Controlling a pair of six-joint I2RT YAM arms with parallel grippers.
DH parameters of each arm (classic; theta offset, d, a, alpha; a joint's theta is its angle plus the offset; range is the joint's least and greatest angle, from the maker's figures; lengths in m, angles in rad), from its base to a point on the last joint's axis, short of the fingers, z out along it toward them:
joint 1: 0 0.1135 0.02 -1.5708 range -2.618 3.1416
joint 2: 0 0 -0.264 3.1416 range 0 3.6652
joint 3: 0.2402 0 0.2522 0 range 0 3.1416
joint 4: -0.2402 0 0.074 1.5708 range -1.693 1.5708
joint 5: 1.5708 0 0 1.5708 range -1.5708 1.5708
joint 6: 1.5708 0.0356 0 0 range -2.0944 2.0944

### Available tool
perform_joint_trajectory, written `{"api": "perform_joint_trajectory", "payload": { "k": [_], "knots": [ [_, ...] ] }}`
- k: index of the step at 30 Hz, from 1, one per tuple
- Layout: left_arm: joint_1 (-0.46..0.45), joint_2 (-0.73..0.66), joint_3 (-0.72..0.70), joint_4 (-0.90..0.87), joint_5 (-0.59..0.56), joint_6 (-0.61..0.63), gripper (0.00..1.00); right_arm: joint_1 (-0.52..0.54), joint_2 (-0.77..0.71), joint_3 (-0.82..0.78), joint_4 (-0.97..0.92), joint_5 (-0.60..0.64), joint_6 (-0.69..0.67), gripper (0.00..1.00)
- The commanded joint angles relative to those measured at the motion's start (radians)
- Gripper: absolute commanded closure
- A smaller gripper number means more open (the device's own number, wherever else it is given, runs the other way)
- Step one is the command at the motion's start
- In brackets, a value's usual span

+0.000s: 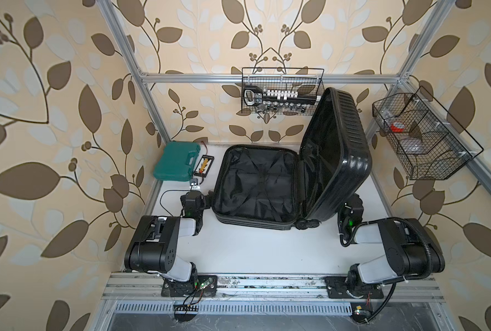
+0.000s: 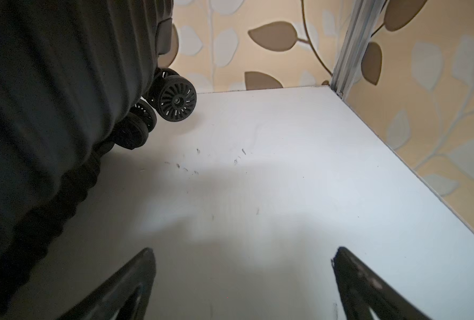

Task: Close the suitcase zippers
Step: Close the suitcase at the center of the board.

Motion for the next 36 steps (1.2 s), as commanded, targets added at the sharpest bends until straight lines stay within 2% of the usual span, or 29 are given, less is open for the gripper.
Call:
{"api": "perform_joint_trajectory", "payload": {
  "k": [1,18,20,22,24,27,29,33,36],
  "knots": [
    [-0.013,-0.006,0.014,0.022,0.016,-0.011,0.01,0.012,-0.003,0.013,0.010,-0.011,-0.021,0.00],
    [-0.013,-0.011,0.010,0.025,0.016,-0.011,0.01,0.012,-0.003,0.013,0.012,-0.011,-0.021,0.00],
    [-0.013,-0.040,0.015,0.006,-0.029,-0.023,0.01,0.013,-0.006,0.010,0.015,-0.011,-0.022,0.00],
    [-0.013,-0.134,0.060,-0.168,-0.135,-0.081,0.01,0.013,-0.015,0.014,0.007,0.017,-0.016,0.00],
    [-0.013,-0.208,0.073,-0.265,-0.218,-0.122,0.01,0.012,-0.051,0.032,-0.060,0.052,0.001,0.00],
    [-0.013,-0.311,0.065,-0.335,-0.261,-0.163,0.01,0.013,-0.089,0.026,-0.081,0.085,0.014,0.00],
    [-0.012,-0.382,0.104,-0.460,-0.197,-0.185,0.01,0.013,-0.096,0.020,-0.078,0.090,0.017,0.00],
    [-0.015,-0.458,0.172,-0.598,0.100,-0.228,0.01,0.012,-0.105,0.028,-0.101,0.090,0.017,0.00],
    [-0.014,-0.440,0.225,-0.638,0.283,-0.224,0.01,0.013,-0.109,0.025,-0.100,0.089,0.017,0.00]
  ]
}}
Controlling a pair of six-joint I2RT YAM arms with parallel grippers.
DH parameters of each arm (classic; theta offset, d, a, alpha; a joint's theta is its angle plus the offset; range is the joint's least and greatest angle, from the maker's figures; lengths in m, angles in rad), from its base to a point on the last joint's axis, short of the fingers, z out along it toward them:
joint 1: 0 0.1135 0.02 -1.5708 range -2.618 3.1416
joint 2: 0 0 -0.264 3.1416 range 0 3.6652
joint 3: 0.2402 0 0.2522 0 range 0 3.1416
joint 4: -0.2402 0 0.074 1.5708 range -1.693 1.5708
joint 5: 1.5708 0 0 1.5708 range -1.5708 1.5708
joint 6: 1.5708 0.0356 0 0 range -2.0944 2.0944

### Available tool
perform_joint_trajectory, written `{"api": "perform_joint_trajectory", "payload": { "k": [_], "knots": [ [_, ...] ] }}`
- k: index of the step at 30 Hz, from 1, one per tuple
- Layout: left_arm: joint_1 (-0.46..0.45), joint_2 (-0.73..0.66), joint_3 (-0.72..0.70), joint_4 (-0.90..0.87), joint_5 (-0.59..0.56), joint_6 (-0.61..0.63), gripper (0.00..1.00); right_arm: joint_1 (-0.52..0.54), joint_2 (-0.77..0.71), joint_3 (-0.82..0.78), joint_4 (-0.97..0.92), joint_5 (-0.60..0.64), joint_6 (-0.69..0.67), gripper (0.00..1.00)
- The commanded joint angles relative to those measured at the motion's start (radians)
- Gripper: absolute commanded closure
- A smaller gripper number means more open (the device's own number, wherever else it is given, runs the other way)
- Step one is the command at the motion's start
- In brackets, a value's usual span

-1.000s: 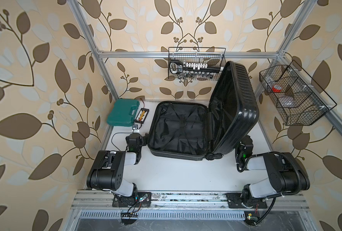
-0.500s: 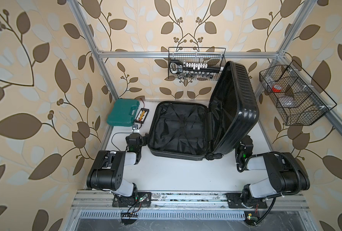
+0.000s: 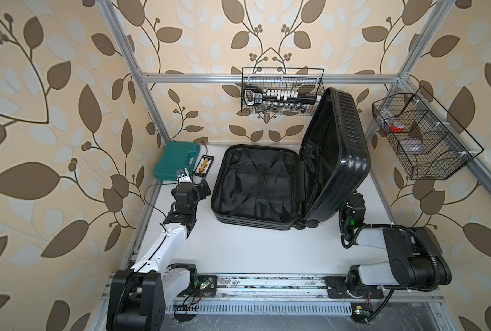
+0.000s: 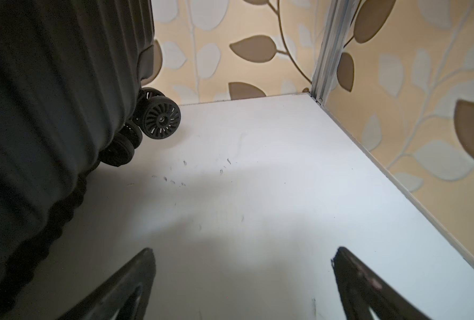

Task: Close the suitcase zippers
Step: Close the suitcase at the center of the board.

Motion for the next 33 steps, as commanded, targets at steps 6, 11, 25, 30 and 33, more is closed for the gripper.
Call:
{"api": "perform_joint_trajectory", "payload": {
  "k": [6,11,25,30,33],
  "knots": [
    [-0.007,0.224,0.256,-0.268,0.348,0.022,0.20,0.011,-0.016,0.025,-0.021,0.014,-0.004,0.00],
    [-0.007,0.381,0.393,-0.344,0.376,0.031,0.39,0.010,-0.013,0.030,-0.027,0.009,-0.004,0.00],
    [-0.009,0.620,0.587,-0.451,0.349,0.031,0.86,0.011,-0.006,0.043,-0.043,0.017,-0.002,0.00],
    [-0.012,0.535,0.588,-0.487,0.284,0.005,1.00,0.010,-0.031,0.052,-0.093,0.065,0.021,0.00],
    [-0.014,0.457,0.603,-0.536,0.250,0.000,1.00,0.011,-0.054,0.072,-0.161,0.099,0.050,0.00]
  ]
}}
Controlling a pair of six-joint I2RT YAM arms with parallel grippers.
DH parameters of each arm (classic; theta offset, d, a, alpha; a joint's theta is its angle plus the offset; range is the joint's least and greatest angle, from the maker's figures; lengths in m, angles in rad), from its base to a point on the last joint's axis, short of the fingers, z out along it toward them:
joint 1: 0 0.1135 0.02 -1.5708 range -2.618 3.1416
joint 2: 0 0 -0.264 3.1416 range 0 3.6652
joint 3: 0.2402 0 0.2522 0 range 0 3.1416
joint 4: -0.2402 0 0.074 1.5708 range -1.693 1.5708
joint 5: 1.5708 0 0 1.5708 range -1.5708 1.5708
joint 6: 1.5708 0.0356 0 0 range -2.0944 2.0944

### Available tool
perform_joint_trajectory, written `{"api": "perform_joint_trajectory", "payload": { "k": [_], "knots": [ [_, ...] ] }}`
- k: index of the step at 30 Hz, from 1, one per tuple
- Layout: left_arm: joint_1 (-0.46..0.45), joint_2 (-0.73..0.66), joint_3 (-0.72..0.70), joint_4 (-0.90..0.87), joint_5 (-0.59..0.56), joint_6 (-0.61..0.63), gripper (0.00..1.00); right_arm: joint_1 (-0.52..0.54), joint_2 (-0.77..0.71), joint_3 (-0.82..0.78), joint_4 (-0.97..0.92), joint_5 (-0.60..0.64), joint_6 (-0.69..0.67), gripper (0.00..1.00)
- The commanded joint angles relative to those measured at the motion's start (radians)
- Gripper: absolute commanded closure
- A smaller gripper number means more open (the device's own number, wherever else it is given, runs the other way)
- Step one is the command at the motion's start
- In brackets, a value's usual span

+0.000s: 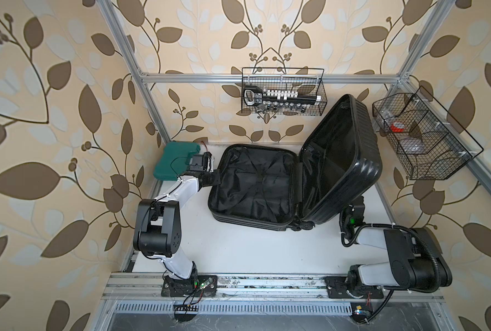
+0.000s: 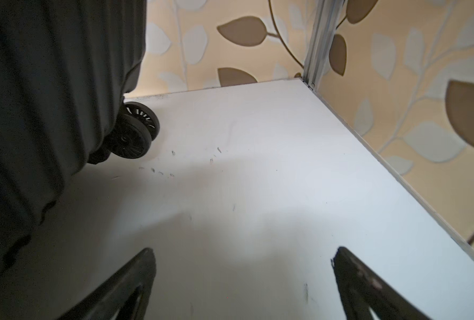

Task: Close the suitcase zippers
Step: Close the suitcase at the center of the board.

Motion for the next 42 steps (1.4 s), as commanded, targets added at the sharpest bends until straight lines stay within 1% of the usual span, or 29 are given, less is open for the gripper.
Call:
{"api": "perform_joint_trajectory", "payload": {
  "k": [1,6,9,15,20,24,28,30,32,34,36,37,39,42],
  "knots": [
    [0.007,-0.147,0.051,-0.104,-0.086,-0.067,1.00,0.011,-0.041,0.054,-0.081,0.065,0.023,0.00],
    [0.007,-0.274,0.134,-0.255,-0.203,-0.032,1.00,0.011,-0.088,0.071,-0.157,0.105,0.055,0.00],
    [0.009,-0.321,0.231,-0.370,-0.295,0.001,1.00,0.010,-0.124,0.081,-0.199,0.111,0.071,0.00],
    [0.009,-0.402,0.453,-0.522,-0.367,0.097,1.00,0.011,-0.198,0.105,-0.308,0.105,0.089,0.00],
    [0.009,-0.400,0.635,-0.621,-0.406,0.167,1.00,0.010,-0.274,0.188,-0.519,0.075,0.125,0.00],
    [0.008,-0.361,0.760,-0.700,-0.408,0.200,1.00,0.010,-0.310,0.272,-0.669,0.044,0.132,0.00],
    [0.008,-0.319,0.882,-0.775,-0.379,0.219,1.00,0.009,-0.351,0.368,-0.798,0.021,0.122,0.00],
    [0.008,-0.301,0.936,-0.804,-0.366,0.221,1.00,0.010,-0.374,0.415,-0.845,-0.010,0.120,0.00],
    [0.008,-0.285,1.004,-0.824,-0.364,0.223,1.00,0.011,-0.389,0.445,-0.878,-0.075,0.112,0.00],
    [0.007,-0.282,1.026,-0.820,-0.397,0.208,1.00,0.010,-0.388,0.470,-0.911,-0.137,0.103,0.00],
    [0.007,-0.287,1.032,-0.810,-0.390,0.215,1.00,0.010,-0.378,0.491,-0.943,-0.179,0.095,0.00],
    [0.007,-0.293,1.029,-0.803,-0.375,0.222,1.00,0.011,-0.368,0.495,-0.950,-0.195,0.088,0.00],
    [0.007,-0.305,1.015,-0.783,-0.341,0.219,0.96,0.009,-0.331,0.503,-0.970,-0.218,0.079,0.00],
    [0.008,-0.326,0.991,-0.755,-0.295,0.208,0.92,0.011,-0.246,0.516,-1.008,-0.252,0.069,0.00]
  ]
}}
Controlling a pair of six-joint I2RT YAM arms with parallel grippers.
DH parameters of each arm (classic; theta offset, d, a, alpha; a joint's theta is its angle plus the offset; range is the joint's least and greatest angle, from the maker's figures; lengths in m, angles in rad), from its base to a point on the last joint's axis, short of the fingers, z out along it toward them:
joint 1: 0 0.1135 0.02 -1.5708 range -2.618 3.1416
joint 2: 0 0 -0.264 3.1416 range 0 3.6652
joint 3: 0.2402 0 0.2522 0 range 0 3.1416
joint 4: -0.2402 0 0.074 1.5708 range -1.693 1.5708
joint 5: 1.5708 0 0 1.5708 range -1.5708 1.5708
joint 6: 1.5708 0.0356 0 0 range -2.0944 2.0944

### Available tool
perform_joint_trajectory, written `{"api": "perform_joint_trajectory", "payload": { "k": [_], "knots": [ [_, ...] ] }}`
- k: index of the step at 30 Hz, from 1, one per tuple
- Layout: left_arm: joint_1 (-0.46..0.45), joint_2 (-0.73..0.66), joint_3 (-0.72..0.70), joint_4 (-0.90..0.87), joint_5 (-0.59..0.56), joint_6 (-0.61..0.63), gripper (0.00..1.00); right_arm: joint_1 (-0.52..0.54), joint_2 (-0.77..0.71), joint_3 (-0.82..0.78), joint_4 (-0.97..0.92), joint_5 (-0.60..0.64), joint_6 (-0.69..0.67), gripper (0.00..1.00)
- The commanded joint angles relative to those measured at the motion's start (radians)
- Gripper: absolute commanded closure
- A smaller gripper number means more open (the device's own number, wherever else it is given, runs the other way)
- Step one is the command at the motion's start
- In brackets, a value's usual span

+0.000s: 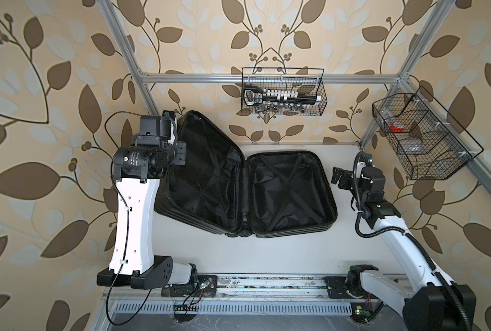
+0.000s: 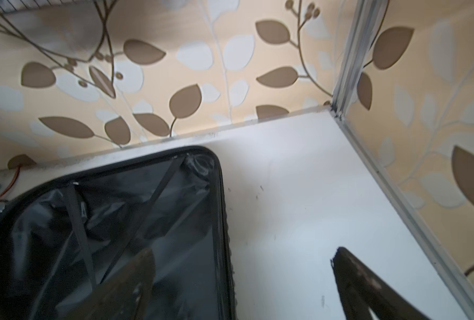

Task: Close the suitcase zippers
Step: Close the suitcase at the center of the board.

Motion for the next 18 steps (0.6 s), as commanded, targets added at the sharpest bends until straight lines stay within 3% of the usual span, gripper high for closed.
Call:
{"api": "perform_joint_trajectory", "payload": {
  "k": [1,3,9,14,18],
  "knots": [
    [-0.001,-0.084,0.036,0.251,0.117,-0.061,0.91,0.004,0.098,0.018,-0.101,-0.087,-0.025,0.01],
    [-0.001,-0.083,0.036,0.249,0.147,-0.072,0.93,0.004,0.153,0.015,-0.109,-0.114,-0.026,0.02],
    [-0.007,-0.061,0.070,0.224,0.221,-0.115,0.99,0.003,0.268,0.007,-0.097,-0.178,-0.033,0.25],
    [-0.060,-0.027,0.148,0.191,0.241,-0.155,0.99,0.003,0.324,0.010,-0.093,-0.255,-0.009,0.66],
    [-0.206,0.019,0.247,0.154,0.097,-0.144,0.99,0.004,0.341,-0.008,-0.059,-0.341,0.054,0.85]
  ]
}}
